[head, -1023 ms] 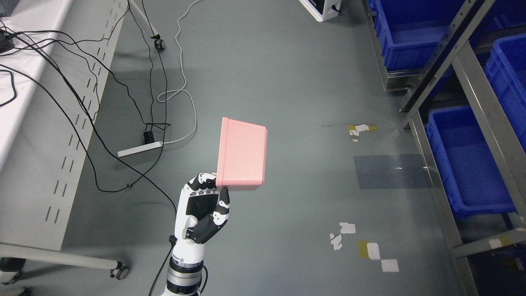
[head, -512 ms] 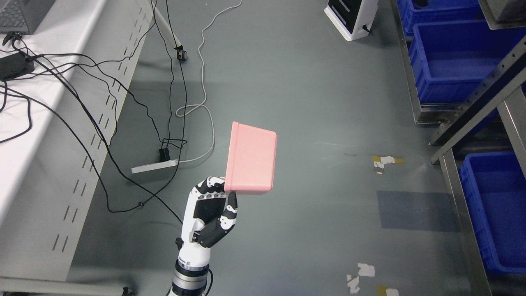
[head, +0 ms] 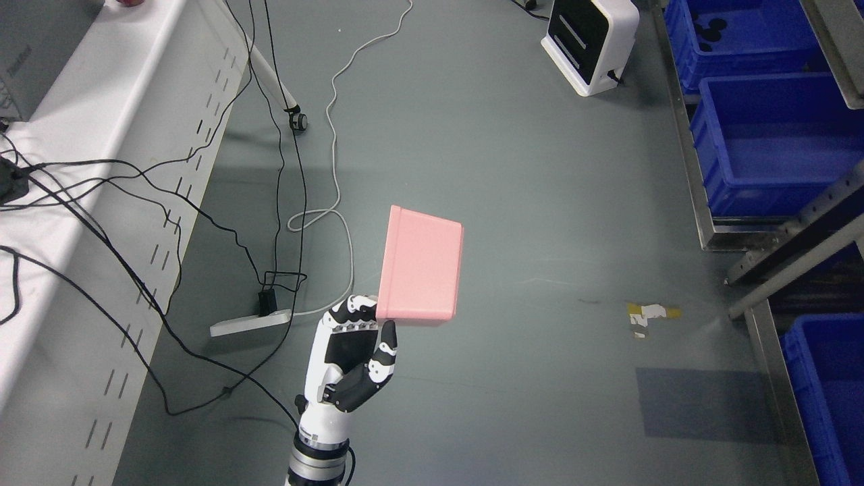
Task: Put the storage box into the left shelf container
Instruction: 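Hold the pink box in the left hand while turning toward the bin shelving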
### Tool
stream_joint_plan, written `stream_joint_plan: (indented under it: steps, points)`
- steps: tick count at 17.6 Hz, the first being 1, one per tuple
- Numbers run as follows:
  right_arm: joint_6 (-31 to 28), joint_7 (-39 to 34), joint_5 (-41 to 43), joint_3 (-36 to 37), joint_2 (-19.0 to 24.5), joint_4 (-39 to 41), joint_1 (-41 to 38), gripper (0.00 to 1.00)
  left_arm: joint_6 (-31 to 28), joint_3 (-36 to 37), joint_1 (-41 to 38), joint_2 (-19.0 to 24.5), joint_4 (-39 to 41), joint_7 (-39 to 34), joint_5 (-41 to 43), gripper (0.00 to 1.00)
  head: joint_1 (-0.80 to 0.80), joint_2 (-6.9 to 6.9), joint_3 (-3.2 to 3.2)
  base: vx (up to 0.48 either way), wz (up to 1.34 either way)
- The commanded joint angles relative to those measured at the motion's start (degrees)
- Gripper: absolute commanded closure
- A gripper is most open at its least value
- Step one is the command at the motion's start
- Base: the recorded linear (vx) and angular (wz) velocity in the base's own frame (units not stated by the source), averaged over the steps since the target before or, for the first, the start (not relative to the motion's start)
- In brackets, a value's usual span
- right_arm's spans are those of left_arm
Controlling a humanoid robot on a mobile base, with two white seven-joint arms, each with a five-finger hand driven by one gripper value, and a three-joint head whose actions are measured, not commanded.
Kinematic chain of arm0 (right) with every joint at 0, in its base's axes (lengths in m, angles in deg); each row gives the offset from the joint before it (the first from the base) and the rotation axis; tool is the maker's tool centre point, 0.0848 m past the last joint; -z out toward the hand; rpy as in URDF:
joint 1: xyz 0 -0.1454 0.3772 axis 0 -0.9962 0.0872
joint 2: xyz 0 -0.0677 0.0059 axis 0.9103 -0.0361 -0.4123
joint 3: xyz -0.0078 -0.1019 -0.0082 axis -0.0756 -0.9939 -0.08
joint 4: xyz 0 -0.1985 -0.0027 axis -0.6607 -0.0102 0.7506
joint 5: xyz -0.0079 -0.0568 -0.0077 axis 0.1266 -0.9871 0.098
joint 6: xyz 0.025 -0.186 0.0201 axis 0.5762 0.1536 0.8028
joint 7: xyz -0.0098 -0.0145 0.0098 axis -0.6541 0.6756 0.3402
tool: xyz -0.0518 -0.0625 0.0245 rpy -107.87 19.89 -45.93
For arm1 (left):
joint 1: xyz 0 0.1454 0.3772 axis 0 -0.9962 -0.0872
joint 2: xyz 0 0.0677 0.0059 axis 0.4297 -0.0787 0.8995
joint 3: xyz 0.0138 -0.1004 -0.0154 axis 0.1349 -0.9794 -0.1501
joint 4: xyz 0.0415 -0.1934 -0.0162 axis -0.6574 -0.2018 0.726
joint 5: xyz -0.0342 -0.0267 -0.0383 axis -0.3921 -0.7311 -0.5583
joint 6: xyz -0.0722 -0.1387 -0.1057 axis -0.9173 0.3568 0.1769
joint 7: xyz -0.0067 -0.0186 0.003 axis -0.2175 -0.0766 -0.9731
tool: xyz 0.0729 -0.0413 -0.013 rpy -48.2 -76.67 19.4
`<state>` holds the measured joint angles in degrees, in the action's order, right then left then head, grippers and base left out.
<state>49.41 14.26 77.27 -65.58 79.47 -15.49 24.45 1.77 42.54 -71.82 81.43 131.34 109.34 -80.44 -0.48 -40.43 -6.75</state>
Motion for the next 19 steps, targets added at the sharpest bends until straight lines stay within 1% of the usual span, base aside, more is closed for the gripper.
stream_joint_plan:
  steps: [1, 5, 8, 12, 17, 19]
  points:
    - [0.03, -0.04, 0.09, 0.18, -1.00, 1.00, 0.35, 0.00, 0.03, 2.25, -0.55, 1.47, -0.03, 0.02, -0.03, 0.98, 0.00, 0.00, 0.00, 0.299, 0.07]
    - [0.03, -0.04, 0.09, 0.18, -1.00, 1.00, 0.35, 0.00, 0.03, 2.96, -0.64, 1.38, -0.03, 0.02, 0.06, 0.98, 0.00, 0.00, 0.00, 0.312, 0.10]
    - [0.03, 0.04, 0.09, 0.18, -1.00, 1.00, 0.35, 0.00, 0.03, 3.04, -0.81, 1.56, -0.03, 0.11, -0.03, 0.98, 0.00, 0.00, 0.00, 0.275, -0.21]
    - [0.03, -0.04, 0.09, 0.18, -1.00, 1.00, 0.35, 0.00, 0.03, 4.36, -1.43, 1.73, -0.03, 0.11, -0.03, 0.97, 0.00, 0.00, 0.00, 0.234, -0.82]
    - [0.03, -0.04, 0.09, 0.18, -1.00, 1.00, 0.35, 0.00, 0.03, 10.59, -4.06, 2.26, -0.38, 0.11, 0.15, 0.97, 0.00, 0.00, 0.00, 0.200, -1.30]
    - [0.03, 0.04, 0.09, 0.18, -1.00, 1.00, 0.35, 0.00, 0.03, 11.48, -4.50, 2.52, -0.38, 0.11, 0.23, 0.97, 0.00, 0.00, 0.00, 0.176, -1.26]
